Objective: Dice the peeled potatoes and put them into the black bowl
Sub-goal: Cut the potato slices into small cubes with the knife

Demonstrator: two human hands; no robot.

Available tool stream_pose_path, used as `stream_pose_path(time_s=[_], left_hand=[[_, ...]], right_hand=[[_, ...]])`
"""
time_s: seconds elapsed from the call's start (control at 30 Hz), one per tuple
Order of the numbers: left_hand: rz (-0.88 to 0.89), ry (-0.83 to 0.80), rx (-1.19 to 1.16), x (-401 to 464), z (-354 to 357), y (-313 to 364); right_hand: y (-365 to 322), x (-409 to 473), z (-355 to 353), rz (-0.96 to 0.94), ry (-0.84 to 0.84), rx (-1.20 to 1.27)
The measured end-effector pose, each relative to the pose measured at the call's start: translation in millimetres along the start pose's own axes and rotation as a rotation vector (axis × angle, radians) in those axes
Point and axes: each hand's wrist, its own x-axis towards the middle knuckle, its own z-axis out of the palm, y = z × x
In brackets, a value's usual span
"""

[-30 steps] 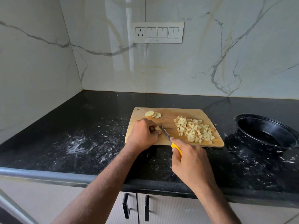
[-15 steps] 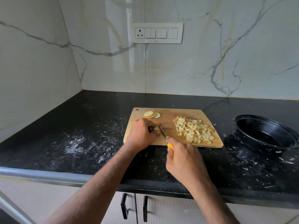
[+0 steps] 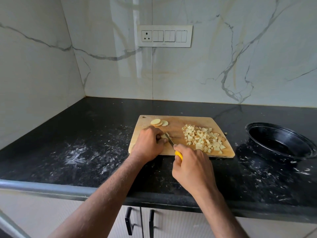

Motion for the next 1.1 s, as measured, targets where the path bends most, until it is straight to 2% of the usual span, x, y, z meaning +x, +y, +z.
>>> stream_pose_path(time_s=[0.6,0.93,1.1], left_hand=[[-0.008,-0.016,0.050,4.7,5.1,-2.3],[-0.090,0.049,0.066,6.9,5.2,0.3],[-0.001,-0.033,0.001,2.0,-1.6,-2.4]], right_hand=[[-1.1,-2.2,-3.0,-0.003,-0.046,-0.002],[4.3,-2.1,-1.7,0.115,0.064,0.054],[5.0,-2.7,-1.0,0.091,0.089,0.056]])
